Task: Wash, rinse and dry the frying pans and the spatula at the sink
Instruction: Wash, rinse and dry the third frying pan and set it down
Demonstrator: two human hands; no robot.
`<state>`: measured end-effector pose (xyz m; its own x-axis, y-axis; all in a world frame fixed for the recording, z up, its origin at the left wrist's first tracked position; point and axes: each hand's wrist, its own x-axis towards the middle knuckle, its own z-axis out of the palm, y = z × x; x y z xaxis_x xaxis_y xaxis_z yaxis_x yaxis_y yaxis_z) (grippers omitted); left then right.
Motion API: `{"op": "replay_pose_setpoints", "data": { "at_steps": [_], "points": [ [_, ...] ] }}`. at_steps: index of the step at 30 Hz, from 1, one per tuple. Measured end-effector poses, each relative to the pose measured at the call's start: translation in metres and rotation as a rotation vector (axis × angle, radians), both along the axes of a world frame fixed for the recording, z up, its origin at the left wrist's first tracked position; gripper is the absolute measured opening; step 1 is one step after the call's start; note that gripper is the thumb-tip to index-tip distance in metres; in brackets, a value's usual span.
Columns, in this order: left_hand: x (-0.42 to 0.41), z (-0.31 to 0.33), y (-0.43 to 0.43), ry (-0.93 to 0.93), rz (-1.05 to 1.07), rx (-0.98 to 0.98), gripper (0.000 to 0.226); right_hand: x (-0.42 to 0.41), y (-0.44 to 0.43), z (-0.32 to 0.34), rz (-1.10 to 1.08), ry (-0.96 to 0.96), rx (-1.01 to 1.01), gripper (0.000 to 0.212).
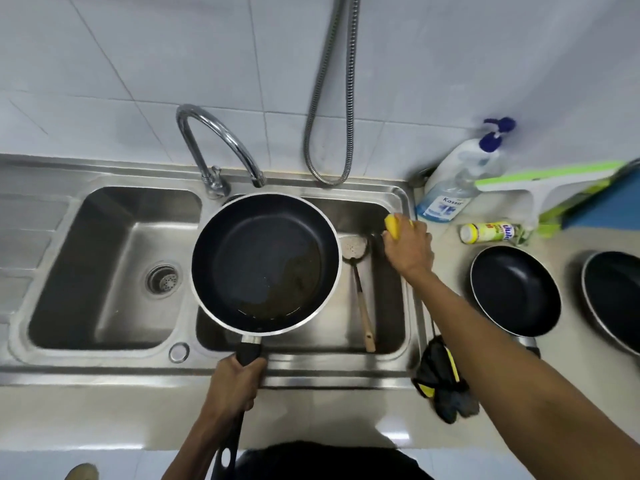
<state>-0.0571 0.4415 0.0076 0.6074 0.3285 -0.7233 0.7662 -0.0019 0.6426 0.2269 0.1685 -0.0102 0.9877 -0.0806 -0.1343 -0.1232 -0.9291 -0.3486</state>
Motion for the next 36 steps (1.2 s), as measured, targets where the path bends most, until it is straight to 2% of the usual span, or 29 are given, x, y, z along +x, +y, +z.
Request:
{"op": "replay_pose_setpoints", "data": {
  "at_steps": [2, 7, 12, 17, 22, 24, 27, 29, 33, 36],
  "points": [
    [0.008, -0.002, -0.014, 0.009, -0.002, -0.013, 0.045, 0.004, -0.033, -0.002, -0.053, 0.000, -0.049, 0.057],
    [0.025, -0.003, -0.037, 0.025, -0.010, -0.032, 0.048, 0.011, -0.076, -0.017, -0.119, 0.005, -0.129, 0.062],
    [0.036, -0.006, -0.047, 0.041, -0.013, -0.001, 0.029, 0.020, -0.084, -0.030, -0.129, -0.029, -0.112, 0.058],
    [0.046, -0.014, -0.050, 0.062, -0.005, 0.023, 0.053, 0.026, -0.086, -0.040, -0.102, -0.084, -0.161, 0.053],
    [0.052, -0.014, -0.052, 0.048, 0.024, 0.041, 0.033, 0.019, -0.081, -0.036, -0.136, -0.131, -0.238, 0.059],
    [0.055, -0.013, -0.053, 0.024, 0.023, 0.047, 0.032, 0.011, -0.074, -0.031, -0.144, -0.200, -0.233, 0.060],
    [0.058, -0.013, -0.058, -0.004, 0.035, 0.034, 0.041, -0.020, -0.047, -0.010, -0.090, -0.378, -0.063, 0.053],
    [0.061, -0.013, -0.065, -0.014, 0.039, 0.011, 0.046, -0.055, -0.021, 0.009, -0.001, -0.354, 0.158, 0.043],
    [0.065, -0.008, -0.081, -0.084, 0.050, -0.091, 0.039, -0.143, 0.026, 0.022, 0.089, 0.032, 0.455, 0.015],
    [0.068, -0.012, -0.094, -0.188, 0.042, -0.090, 0.043, -0.190, 0.044, 0.014, 0.102, 0.297, 0.686, 0.007]
  ]
}}
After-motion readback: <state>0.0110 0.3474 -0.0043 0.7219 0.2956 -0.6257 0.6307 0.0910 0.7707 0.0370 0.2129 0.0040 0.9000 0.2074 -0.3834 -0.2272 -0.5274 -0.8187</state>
